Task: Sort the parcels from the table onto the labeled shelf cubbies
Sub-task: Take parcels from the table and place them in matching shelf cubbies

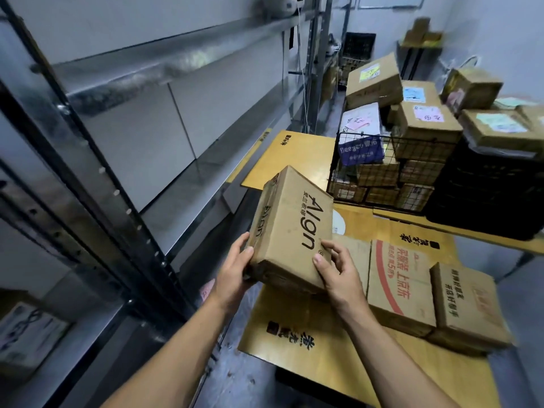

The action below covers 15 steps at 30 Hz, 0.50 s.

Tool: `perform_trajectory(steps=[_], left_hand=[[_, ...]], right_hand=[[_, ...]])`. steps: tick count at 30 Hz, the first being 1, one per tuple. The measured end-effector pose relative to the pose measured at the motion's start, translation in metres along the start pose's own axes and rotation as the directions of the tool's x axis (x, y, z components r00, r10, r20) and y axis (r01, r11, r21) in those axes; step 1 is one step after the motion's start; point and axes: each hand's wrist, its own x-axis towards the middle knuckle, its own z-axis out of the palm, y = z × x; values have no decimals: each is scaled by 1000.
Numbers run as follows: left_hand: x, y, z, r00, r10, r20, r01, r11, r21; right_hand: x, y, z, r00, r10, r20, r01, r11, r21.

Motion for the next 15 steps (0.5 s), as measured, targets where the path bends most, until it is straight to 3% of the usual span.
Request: perform_trajectory(steps=[2, 4, 8, 12, 15], left_hand=[[-8, -1, -2, 1000, 17, 8, -16, 996, -93], [-16, -3, -4, 996, 86, -18, -88, 993, -83], [-36, -1, -3, 953, 302, -10, -292, 928, 233], [-54, 1, 3, 916, 400, -25, -328, 785, 525], [-60, 3, 3, 900, 436, 27, -364, 716, 596]], right_hand=[[-9, 0, 1, 999, -19, 35, 19, 1000, -7], [-17, -2, 2, 997, -47, 56, 52, 995, -90], [-32, -11, 12, 995, -56, 83, 74, 972, -221], [-46, -23, 31, 993, -48, 104, 60, 991, -122], [-52, -24, 38, 993, -111, 47, 116, 984, -133]])
